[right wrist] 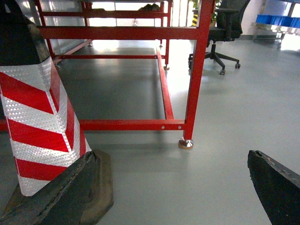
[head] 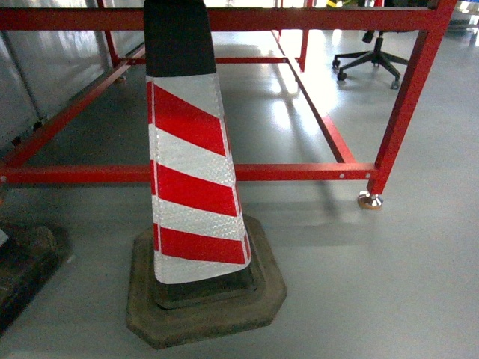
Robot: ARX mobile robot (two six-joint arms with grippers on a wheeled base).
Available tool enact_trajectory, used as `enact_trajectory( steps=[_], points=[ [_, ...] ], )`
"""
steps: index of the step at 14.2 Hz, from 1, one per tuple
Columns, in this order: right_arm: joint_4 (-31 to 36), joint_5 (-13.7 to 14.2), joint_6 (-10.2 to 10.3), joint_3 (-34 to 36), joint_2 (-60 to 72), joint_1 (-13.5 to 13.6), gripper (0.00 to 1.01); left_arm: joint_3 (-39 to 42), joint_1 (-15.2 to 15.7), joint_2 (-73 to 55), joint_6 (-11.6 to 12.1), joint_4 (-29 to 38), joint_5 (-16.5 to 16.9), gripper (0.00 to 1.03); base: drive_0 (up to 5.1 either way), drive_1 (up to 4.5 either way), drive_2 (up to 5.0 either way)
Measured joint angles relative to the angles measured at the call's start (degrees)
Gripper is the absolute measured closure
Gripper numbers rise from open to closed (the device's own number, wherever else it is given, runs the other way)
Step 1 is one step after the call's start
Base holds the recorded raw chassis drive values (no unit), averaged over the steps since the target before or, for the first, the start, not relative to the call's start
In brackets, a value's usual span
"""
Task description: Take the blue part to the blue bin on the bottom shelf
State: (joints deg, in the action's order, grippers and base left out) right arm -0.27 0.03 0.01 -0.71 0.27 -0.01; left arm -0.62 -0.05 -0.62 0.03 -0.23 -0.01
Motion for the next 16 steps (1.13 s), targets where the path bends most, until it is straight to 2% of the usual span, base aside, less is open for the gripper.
enact_trajectory(
  steps=[16],
  points=[
    [-0.02,0.0,0.0,0.0,0.0,0.0,0.03,0.0,0.0,0.0,0.0,0.0,0.0,0.05,0.0,0.0,0.0]
  ],
)
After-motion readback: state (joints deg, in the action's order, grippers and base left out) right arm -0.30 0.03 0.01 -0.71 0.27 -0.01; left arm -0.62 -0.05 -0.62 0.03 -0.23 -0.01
